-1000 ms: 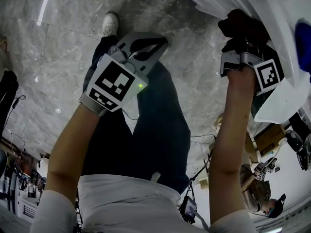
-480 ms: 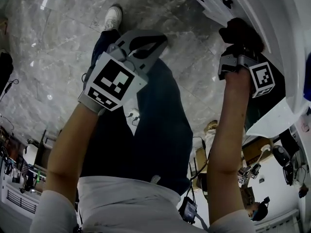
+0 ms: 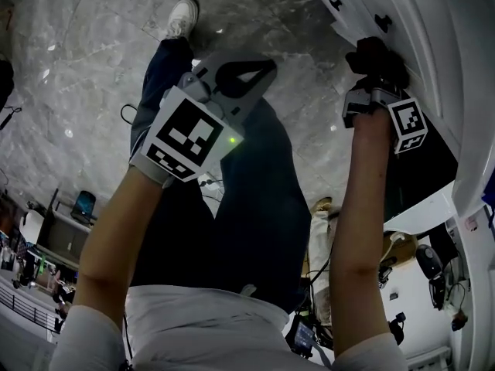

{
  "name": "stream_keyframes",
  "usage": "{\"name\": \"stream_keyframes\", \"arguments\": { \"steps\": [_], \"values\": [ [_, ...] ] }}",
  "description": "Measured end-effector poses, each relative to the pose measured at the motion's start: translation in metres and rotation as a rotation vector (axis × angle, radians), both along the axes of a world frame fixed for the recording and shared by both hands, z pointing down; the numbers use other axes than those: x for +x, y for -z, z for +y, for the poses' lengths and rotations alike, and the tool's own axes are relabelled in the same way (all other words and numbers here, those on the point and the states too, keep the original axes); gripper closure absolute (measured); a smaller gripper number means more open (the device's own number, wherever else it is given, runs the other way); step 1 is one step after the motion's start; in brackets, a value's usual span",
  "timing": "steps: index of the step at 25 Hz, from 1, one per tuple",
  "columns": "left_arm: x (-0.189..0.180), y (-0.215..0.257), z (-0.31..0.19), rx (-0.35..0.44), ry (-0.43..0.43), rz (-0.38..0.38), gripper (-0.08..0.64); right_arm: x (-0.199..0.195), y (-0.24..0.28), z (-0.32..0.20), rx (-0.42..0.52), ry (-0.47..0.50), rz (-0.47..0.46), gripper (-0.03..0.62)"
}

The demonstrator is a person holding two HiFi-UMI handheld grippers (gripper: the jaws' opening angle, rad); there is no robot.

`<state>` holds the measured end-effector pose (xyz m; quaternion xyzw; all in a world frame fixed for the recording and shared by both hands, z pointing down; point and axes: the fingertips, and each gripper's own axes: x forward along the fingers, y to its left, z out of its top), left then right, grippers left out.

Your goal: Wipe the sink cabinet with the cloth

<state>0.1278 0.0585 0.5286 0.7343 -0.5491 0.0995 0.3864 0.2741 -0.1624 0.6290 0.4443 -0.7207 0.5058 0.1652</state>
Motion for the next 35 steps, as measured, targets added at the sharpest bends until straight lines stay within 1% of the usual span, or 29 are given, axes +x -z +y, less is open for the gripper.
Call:
{"name": "stream_keyframes", "arguments": {
  "steps": [4, 10, 19, 24, 28, 32, 35],
  "values": [
    [-0.011, -0.009, -0.004, -0.003, 0.026, 0.005, 0.548, 0.0, -0.022, -0.001, -0.001, 0.017, 0.038, 0.549],
    [-0.028, -0.017, -0.001, -0.014, 0.097, 0.016, 0.548, 0.007, -0.049, -0.003, -0.02, 0.018, 0.107, 0.549],
    [-0.047, -0.019, 0.006, -0.027, 0.114, 0.01, 0.548, 0.008, -0.058, -0.004, -0.021, 0.028, 0.155, 0.549],
    [-0.053, -0.01, 0.004, -0.021, 0.084, -0.001, 0.548, 0.012, -0.05, -0.002, -0.037, 0.012, 0.178, 0.549],
    [-0.051, -0.004, 0.0, -0.013, 0.053, -0.003, 0.548, 0.024, -0.04, -0.001, -0.05, -0.018, 0.19, 0.549],
    [-0.048, 0.001, -0.004, -0.002, 0.002, -0.007, 0.548, 0.037, -0.019, -0.002, -0.026, -0.064, 0.2, 0.549],
    [-0.046, 0.003, -0.009, 0.005, -0.031, -0.005, 0.548, 0.04, -0.002, -0.001, -0.012, -0.082, 0.183, 0.549]
  ]
}}
